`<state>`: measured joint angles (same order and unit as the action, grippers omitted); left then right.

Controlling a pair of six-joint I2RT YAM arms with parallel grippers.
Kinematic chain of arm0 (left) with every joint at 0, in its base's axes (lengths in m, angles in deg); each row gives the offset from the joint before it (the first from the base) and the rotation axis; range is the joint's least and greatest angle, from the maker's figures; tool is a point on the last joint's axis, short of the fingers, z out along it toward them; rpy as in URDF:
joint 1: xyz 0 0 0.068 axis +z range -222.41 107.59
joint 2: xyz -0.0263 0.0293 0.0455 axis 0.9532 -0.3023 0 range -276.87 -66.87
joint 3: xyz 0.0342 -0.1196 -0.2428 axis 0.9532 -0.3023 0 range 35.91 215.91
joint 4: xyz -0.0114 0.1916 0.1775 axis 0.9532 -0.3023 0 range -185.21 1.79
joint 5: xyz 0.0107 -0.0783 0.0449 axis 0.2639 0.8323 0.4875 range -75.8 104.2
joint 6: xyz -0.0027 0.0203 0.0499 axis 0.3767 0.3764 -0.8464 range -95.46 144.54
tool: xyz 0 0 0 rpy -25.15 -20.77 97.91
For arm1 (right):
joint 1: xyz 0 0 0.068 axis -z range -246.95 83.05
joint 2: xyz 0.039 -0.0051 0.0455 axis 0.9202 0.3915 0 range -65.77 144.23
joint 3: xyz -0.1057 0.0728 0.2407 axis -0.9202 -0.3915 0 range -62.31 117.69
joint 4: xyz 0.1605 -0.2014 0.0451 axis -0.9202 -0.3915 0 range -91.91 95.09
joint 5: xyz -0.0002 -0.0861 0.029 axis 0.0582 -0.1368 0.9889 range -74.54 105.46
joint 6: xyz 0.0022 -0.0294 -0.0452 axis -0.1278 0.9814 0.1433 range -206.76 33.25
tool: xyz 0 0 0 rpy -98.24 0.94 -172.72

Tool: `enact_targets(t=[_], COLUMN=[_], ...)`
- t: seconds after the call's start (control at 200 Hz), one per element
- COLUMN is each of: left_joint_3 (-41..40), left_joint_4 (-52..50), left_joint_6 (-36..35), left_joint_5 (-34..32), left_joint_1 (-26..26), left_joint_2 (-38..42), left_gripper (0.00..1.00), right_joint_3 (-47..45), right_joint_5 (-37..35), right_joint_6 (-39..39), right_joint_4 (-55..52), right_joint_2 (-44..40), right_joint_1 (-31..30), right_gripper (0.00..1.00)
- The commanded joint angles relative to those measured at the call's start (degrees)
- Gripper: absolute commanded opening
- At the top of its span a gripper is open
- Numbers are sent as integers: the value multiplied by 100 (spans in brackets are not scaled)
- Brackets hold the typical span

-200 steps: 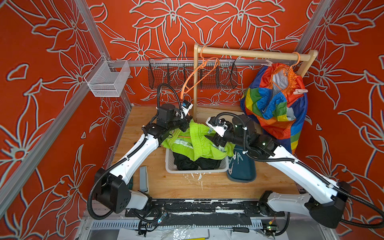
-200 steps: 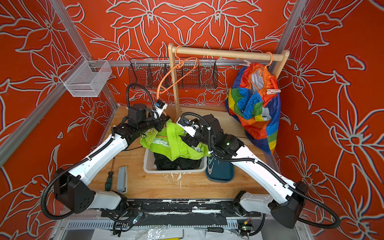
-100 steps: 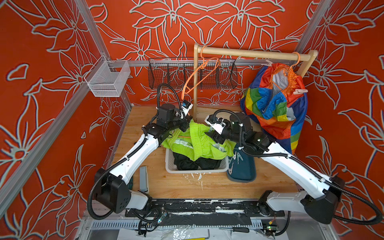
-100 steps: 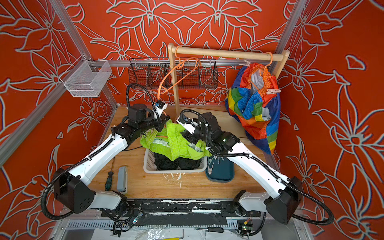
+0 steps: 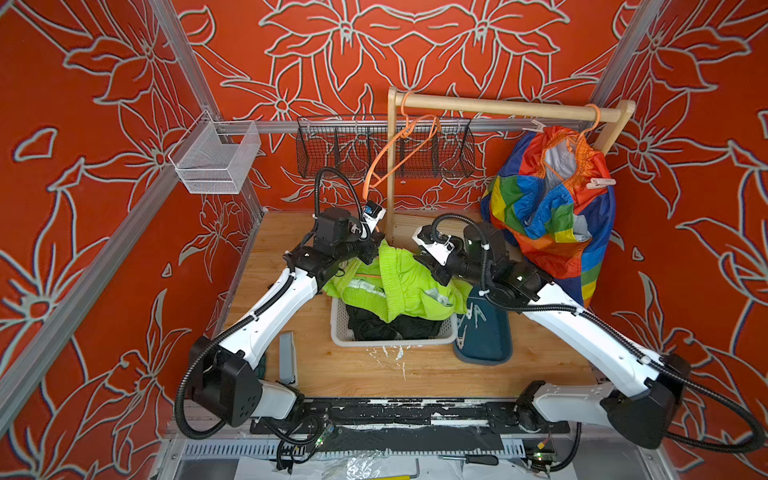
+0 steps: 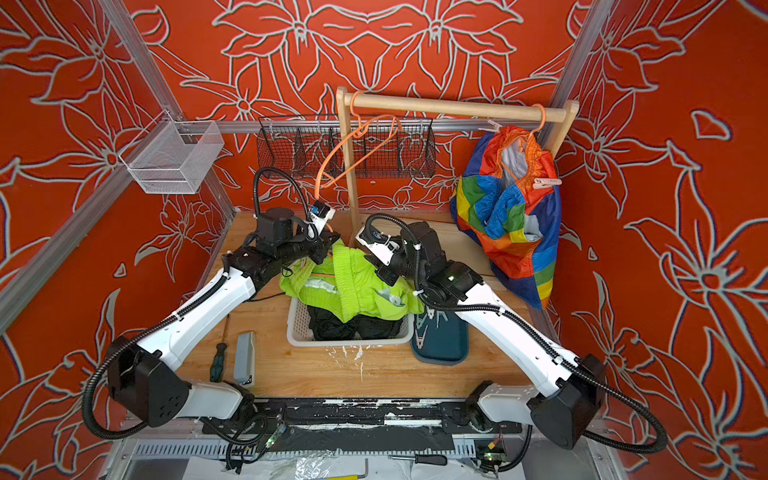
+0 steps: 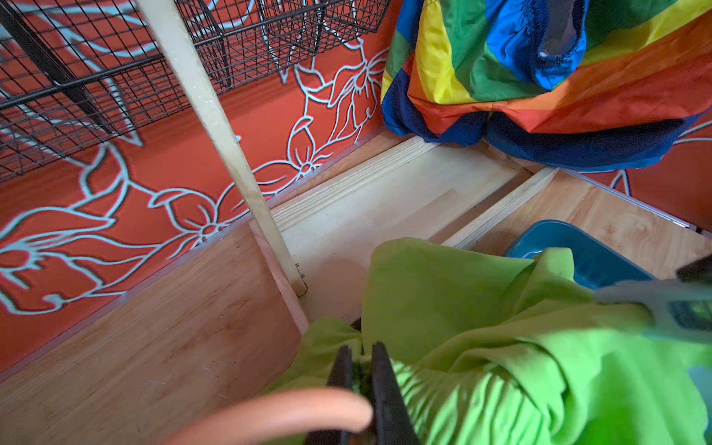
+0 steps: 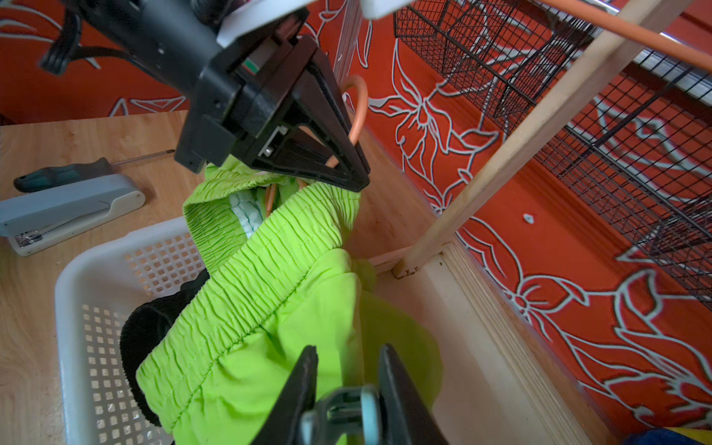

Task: Remove the clothespins securing shorts to the hanger
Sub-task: Remove the clothespin from the hanger.

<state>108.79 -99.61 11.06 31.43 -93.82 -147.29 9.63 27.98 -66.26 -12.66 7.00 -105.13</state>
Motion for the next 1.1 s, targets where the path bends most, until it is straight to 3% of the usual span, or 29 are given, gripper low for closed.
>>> enact_targets(t=[0.0,0.235,0.601,0.946,1.096], left_joint_3=[95,95,95,95,95], left_joint_4=[112,119,120,129,129], left_joint_6=[49,42,38,47,47], left_joint_5=[131,131,114,123,122], left_joint_1=[-3,-4,-4,0,-4], left_joint_2=[27,34,12,-15,-31], left_gripper=[0,0,0,0,0], right_joint_3=[21,183,1201,1150,1247], right_joint_5=[216,252,313,307,406], right_joint_6=[-89,-151,-240,-553,-706], right_joint_4=[10,48,-105,63,93], right_joint_2=[-44,-69,114,43,64], right_joint_1=[12,20,20,47,85], right_gripper=[25,25,25,24,19])
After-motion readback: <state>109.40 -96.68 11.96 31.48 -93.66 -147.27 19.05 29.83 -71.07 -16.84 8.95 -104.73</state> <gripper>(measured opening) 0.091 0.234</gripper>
